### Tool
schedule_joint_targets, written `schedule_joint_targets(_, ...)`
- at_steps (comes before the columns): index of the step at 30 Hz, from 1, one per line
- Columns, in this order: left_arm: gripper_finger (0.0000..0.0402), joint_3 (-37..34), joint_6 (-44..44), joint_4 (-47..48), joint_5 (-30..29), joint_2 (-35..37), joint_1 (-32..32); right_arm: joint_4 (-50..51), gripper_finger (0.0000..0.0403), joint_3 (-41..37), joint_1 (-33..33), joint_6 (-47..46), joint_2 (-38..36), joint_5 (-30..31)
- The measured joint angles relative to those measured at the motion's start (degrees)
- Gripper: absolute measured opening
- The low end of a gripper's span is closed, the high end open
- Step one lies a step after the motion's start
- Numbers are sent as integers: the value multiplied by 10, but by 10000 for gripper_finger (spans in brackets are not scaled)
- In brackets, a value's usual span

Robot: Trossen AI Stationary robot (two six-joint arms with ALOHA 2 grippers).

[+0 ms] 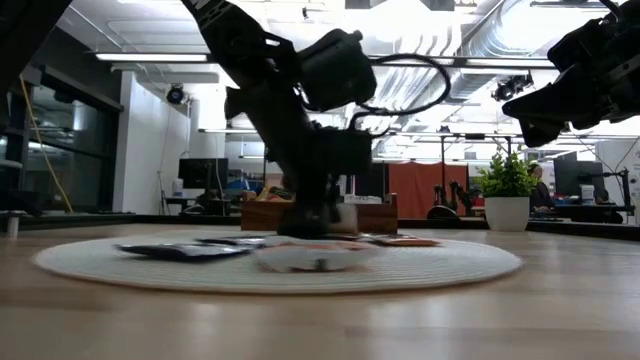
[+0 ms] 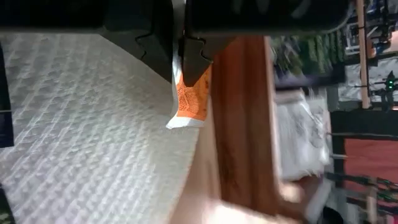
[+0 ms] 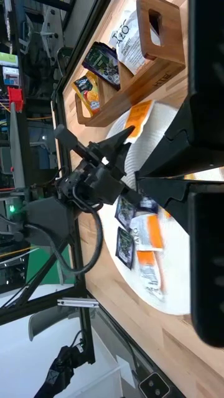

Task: Pick & Place Tea
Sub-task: Put the white tea bag into the right section of the wooden organizer

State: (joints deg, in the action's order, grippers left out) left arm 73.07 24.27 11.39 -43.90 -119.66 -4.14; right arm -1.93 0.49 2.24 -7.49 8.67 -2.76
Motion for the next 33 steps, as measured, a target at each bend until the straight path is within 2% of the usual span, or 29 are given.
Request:
schedule_joint_targets(10, 1, -1, 16, 21, -31, 46, 0, 0, 12, 0, 0, 0, 0, 0)
schedule_joint_targets(17, 0, 0, 17, 58, -9, 99, -6, 0, 12, 0, 0, 0, 0, 0)
schedule_joint_targets(22, 0, 12, 5, 127, 57, 149, -7, 0, 12, 0, 0, 0, 0, 0)
schedule_joint_targets(28, 0, 84, -18, 231, 122, 171, 2, 0, 12, 0, 0, 0, 0, 0)
schedule_joint_targets(33, 0, 144, -38, 300, 209, 172, 14, 0, 12, 0, 0, 0, 0, 0)
